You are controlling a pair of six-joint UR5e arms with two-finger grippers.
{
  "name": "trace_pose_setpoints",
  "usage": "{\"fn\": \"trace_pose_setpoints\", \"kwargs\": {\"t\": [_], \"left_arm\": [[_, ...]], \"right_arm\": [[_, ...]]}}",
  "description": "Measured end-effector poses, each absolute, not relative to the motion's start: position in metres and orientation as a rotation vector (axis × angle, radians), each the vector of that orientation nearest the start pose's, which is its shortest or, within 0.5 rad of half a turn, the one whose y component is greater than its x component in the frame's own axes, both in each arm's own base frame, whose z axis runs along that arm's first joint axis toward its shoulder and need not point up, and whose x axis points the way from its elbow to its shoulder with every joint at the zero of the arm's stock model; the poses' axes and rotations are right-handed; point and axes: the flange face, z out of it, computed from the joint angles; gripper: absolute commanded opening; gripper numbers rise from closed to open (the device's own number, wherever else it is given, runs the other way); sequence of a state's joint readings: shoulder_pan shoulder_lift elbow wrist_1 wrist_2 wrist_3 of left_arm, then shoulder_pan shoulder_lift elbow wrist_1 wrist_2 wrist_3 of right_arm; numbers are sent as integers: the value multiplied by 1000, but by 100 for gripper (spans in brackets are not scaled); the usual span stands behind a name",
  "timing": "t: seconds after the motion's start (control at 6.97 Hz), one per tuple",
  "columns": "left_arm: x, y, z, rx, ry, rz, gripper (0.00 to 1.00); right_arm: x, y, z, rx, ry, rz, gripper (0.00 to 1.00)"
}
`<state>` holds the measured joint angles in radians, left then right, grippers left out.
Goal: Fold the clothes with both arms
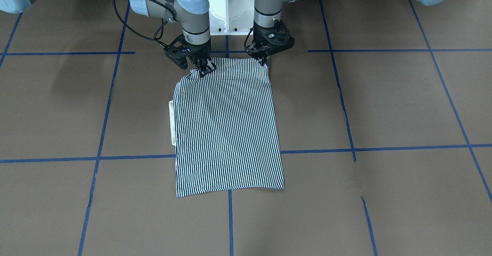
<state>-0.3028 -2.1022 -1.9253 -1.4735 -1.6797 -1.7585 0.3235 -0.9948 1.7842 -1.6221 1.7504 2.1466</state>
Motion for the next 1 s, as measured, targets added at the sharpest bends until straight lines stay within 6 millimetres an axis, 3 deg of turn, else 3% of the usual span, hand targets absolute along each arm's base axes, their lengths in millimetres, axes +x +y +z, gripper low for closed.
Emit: {"fn": "trace_pose_setpoints", "kwargs": {"t": [0.29,0.57,1.0], "left_arm": [[531,-279,209,-67,834,-395,0],[527,-245,195,-114,843,-343,0],[515,-218,186,-147,845,-307,0]], "right_arm": [[-564,-303,229,-311,-771,753,0],[-554,-276,221,-337,-797,707,0],[-556,-260,235,-328,-782,679,0]]}}
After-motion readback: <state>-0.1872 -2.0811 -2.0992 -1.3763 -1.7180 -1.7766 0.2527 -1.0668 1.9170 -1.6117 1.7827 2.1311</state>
